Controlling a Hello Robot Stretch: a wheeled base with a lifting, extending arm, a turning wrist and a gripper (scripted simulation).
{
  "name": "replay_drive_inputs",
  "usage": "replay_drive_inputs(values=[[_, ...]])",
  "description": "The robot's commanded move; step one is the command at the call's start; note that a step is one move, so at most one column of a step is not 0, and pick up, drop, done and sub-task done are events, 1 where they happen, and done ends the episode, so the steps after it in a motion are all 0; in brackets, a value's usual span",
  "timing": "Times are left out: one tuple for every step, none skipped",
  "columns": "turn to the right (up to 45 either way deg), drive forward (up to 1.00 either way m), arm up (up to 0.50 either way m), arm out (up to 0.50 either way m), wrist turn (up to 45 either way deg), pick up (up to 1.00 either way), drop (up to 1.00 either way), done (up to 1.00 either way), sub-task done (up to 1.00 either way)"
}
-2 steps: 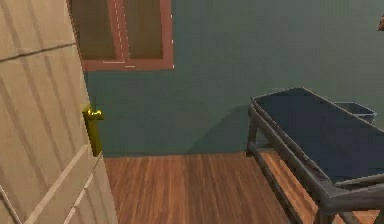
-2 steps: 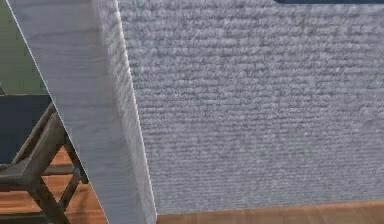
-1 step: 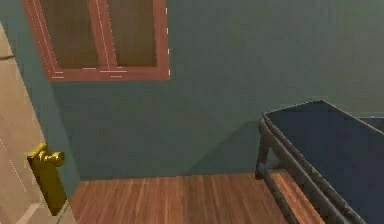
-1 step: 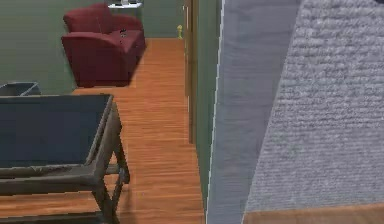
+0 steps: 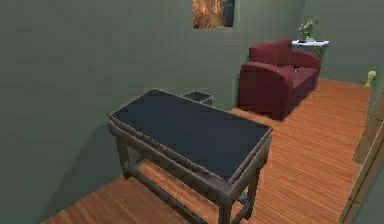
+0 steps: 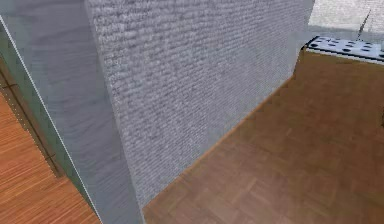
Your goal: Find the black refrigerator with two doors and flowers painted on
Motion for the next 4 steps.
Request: replay_drive_inputs(values=[[15.0, 0.0, 0.0, 0.0, 0.0, 0.0, 0.0, 0.0, 0.0], [0.0, 0.25, 0.0, 0.0, 0.0, 0.0, 0.0, 0.0, 0.0], [27.0, 0.0, 0.0, 0.0, 0.0, 0.0, 0.0, 0.0, 0.0], [0.0, 1.0, 0.0, 0.0, 0.0, 0.0, 0.0, 0.0, 0.0]])
